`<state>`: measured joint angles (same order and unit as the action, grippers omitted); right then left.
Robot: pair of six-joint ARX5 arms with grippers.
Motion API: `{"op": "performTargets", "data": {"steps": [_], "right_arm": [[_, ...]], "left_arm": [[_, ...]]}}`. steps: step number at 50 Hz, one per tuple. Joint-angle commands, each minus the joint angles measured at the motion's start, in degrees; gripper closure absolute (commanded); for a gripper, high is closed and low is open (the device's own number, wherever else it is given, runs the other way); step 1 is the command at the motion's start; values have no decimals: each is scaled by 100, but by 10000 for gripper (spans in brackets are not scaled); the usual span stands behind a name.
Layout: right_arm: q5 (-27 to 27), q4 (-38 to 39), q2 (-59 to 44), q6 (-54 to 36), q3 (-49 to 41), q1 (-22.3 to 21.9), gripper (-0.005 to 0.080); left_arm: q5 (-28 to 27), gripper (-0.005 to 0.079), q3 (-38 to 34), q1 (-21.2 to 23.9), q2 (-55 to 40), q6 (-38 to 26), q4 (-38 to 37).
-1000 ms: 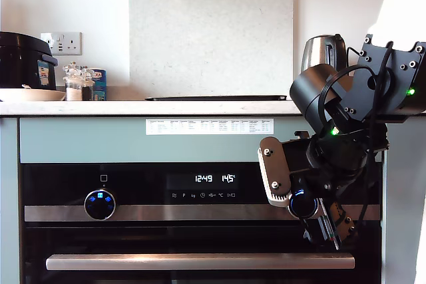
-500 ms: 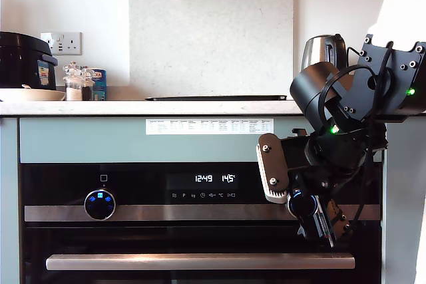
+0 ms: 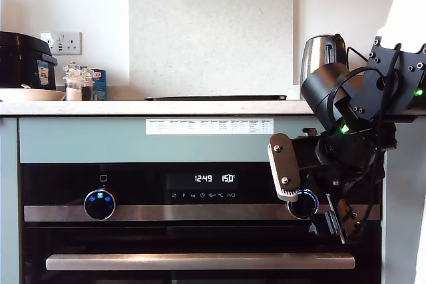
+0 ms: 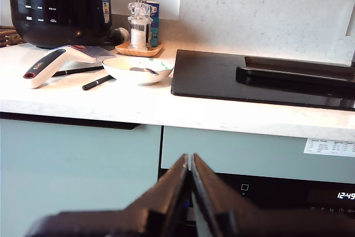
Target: Switch the oven temperature to 160 degrees by turning the right rotary switch until the correct number is selected
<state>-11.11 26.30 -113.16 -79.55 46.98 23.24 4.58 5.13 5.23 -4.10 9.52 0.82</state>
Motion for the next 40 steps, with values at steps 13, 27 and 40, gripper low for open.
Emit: {"op": "performTargets", "data": {"steps": [13,27,40], "right_arm": [[48,-46,-208,-2,-24,0,47],[9,-90,-245,-2,-24,-4,47],[-20,-184,-245,-2,-24,-17,47]], "left_arm": [[7,764,4,7,7,-7,48],[44,764,4,7,7,-7,50],[46,764,4,7,7,-7,50]]}}
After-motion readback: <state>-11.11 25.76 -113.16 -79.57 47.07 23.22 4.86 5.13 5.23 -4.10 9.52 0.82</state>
